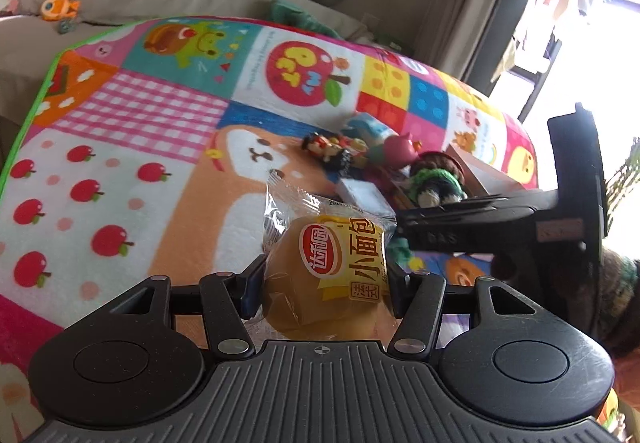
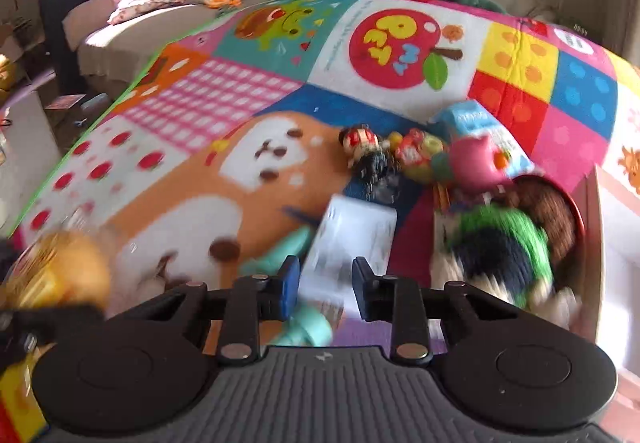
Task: Organize objects
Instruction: 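Lift the bread bun with the left tool while the right tool grasps the white plastic card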
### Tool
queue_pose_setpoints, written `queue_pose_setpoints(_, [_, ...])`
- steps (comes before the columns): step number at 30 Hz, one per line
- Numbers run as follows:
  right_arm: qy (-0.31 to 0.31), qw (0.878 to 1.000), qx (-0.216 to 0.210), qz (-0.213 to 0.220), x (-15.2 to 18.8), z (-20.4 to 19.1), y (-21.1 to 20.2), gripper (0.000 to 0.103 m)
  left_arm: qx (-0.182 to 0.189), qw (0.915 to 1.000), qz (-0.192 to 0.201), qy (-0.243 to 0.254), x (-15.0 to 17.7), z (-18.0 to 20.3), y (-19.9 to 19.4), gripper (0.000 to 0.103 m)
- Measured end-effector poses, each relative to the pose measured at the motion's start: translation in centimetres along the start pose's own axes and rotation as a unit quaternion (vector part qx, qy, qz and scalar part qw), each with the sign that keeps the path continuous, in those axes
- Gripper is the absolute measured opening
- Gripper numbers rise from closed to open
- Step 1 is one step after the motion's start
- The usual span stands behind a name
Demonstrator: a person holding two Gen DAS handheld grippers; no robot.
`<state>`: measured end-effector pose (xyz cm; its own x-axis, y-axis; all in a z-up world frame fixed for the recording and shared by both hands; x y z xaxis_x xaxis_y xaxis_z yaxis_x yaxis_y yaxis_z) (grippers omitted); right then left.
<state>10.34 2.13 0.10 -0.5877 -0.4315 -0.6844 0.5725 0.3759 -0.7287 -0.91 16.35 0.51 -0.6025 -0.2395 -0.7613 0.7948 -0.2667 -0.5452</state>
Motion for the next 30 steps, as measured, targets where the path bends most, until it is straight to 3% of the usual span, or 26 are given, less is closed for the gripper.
queue_pose_setpoints(3, [0.008,1.0,0.008,0.019,0.6,0.7,-1.1,0.03,-0.006,0.9999,-0.008,0.003,0.5,1.0,-0.2,0.062])
queue_pose_setpoints(6, [0.051,0.998,0.0,0.036,-0.7,1.6,-0.7,0.043,-0.013,0.9998,-0.01,0.012,0.7,1.9,-0.7,0.062])
queue_pose_setpoints(11, [0.068,0.997,0.029,-0.007,-2.1,1.4,3.3,0.053,-0.018,0.9995,-0.018,0.019,1.1,2.8,-1.4,0.062])
queue_pose_setpoints(16, [0.049,0.998,0.011,-0.029,-1.3,0.1,3.8,0.047,-0.021,0.999,-0.026,0.028,1.4,3.5,-1.6,0.062])
queue_pose_setpoints(19, [0.048,0.999,0.003,-0.015,0.4,0.2,0.6,0.047,-0.018,0.9987,-0.034,0.035,1.9,4.0,-1.6,0.062])
queue_pose_setpoints(24, [0.056,0.997,-0.012,0.045,5.2,2.9,-10.1,0.047,0.009,0.9964,-0.06,0.059,3.1,6.8,-1.1,0.062])
queue_pose_setpoints(28, [0.073,0.994,0.031,0.072,10.5,6.3,-17.2,0.047,0.064,0.9924,-0.074,0.075,2.1,11.5,0.6,0.062])
queue_pose_setpoints(30, [0.096,0.99,0.057,0.081,12.7,8.3,-19.3,0.047,0.082,0.9899,-0.054,0.102,-0.1,14.9,1.9,0.062])
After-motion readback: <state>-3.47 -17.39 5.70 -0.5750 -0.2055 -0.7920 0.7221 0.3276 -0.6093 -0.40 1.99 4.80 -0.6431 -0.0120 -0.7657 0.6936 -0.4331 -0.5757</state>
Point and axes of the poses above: each gripper's, at about its wrist camera, not at the fingertips, and y roughly the way its jaws point, z to its right, x to its underside, the point moved 6 cm from there along y, roughly the way its jaws point
